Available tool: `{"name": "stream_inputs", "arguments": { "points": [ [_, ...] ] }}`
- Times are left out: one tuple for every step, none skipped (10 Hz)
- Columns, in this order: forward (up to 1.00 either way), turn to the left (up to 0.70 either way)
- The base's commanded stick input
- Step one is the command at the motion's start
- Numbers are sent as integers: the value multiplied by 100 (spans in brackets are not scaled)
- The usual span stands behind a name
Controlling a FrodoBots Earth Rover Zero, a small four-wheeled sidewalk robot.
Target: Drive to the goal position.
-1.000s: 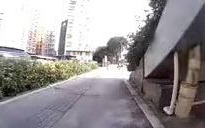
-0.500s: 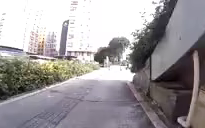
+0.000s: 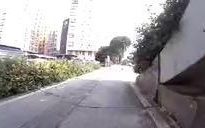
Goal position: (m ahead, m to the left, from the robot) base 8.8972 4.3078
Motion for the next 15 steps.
{"name": "stream_inputs", "arguments": {
  "points": [
    [45,0],
    [45,0],
    [45,0],
    [45,0],
    [53,0],
    [70,0],
    [70,0],
    [70,0],
    [70,0],
    [70,0],
    [70,0],
    [70,0],
    [70,0],
    [70,0],
    [70,0]
  ]
}}
